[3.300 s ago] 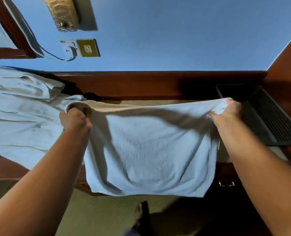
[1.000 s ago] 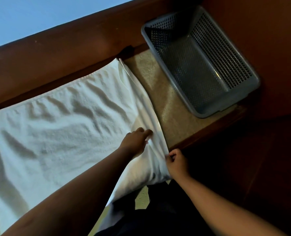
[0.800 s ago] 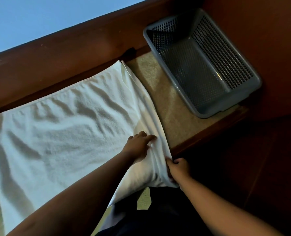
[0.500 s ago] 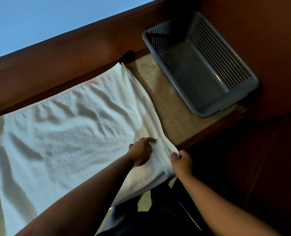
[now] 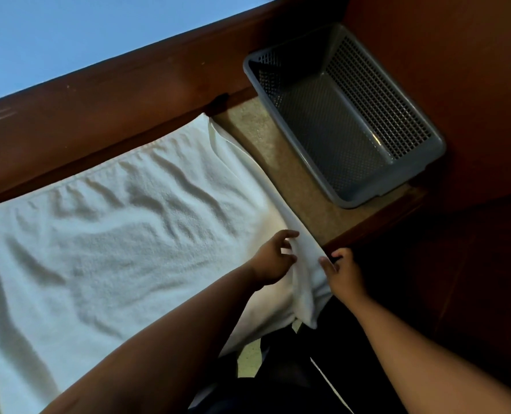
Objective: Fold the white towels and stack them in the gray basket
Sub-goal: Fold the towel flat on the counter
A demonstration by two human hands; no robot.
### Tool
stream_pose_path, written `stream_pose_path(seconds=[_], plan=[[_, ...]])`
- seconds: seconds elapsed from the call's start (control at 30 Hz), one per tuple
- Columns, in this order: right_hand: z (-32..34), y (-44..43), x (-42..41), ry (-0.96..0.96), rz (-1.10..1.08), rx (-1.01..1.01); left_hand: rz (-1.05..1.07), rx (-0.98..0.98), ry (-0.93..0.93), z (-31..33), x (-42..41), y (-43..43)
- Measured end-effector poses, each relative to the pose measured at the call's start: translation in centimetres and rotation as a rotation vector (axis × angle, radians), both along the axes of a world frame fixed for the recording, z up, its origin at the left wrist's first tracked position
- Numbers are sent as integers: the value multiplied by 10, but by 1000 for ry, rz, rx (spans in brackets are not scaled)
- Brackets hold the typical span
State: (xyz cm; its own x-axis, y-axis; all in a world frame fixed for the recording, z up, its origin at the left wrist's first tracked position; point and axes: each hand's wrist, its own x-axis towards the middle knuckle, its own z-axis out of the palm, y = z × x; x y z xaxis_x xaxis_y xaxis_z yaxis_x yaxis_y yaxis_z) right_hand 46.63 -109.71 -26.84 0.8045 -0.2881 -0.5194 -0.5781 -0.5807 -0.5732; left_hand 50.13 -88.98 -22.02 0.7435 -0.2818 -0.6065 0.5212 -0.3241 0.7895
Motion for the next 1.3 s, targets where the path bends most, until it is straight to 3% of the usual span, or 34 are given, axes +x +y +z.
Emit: stream_pose_path(seconds=[0.13, 0.3, 0.47, 0.7, 0.9, 1.03, 1.13, 1.3], plan=[[9, 8, -19, -146, 111, -185, -4, -10, 64, -1, 7, 2], [13, 29, -55, -104, 209, -21, 36, -47, 128, -2, 12, -8], [12, 60, -47, -86, -147, -3, -50, -18, 132, 5, 20, -16], [18, 48, -8, 179, 52, -188, -360, 289, -102, 5, 31, -15], [-3, 9, -46, 512, 91, -231, -368, 327, -134, -1, 29, -22], [-7, -24, -51, 540, 168, -331, -383, 323, -134, -1, 28, -23], [-8, -34, -38, 543, 94, -183, -402, 331, -168, -3, 29, -21], [-5, -31, -48, 644, -470, 331, -586, 396, -301, -7, 20, -22]])
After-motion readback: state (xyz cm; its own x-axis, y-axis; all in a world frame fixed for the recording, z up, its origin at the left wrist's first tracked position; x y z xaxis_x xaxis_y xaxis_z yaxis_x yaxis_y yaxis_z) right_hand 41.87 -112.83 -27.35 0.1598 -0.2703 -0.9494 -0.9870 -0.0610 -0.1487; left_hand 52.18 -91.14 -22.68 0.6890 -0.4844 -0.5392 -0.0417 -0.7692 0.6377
